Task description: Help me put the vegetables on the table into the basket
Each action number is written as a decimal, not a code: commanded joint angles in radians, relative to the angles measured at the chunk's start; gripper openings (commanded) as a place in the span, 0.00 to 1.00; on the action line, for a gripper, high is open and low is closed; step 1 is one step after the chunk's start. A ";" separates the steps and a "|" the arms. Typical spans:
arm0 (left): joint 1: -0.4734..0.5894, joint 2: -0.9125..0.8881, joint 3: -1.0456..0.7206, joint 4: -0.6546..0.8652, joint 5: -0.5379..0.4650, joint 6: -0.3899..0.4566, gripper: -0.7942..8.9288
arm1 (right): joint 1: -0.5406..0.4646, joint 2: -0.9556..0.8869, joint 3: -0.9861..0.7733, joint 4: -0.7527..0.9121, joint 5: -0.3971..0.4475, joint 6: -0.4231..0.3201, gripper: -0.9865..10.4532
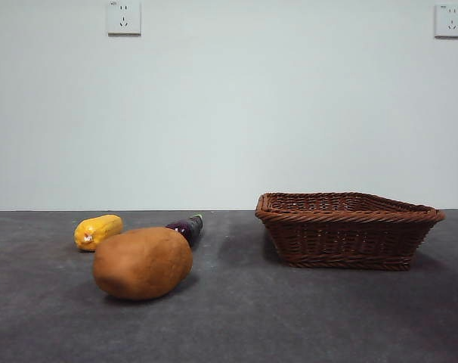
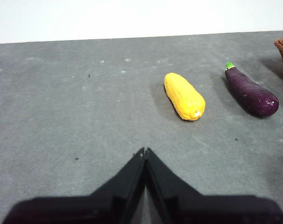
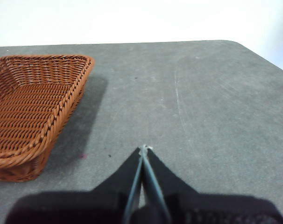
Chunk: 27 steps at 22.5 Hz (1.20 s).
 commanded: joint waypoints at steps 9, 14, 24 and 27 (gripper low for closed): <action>0.003 0.000 -0.010 0.007 0.000 0.000 0.08 | 0.001 -0.002 -0.011 0.008 -0.004 0.019 0.09; 0.003 0.000 -0.010 0.010 0.000 0.001 0.08 | 0.001 -0.002 -0.011 0.008 -0.059 0.189 0.09; 0.003 0.000 0.021 0.043 0.002 -0.148 0.08 | 0.001 0.000 0.004 0.007 -0.110 0.409 0.08; 0.003 0.002 0.060 0.034 0.014 -0.168 0.08 | 0.001 0.000 0.029 0.005 -0.147 0.438 0.08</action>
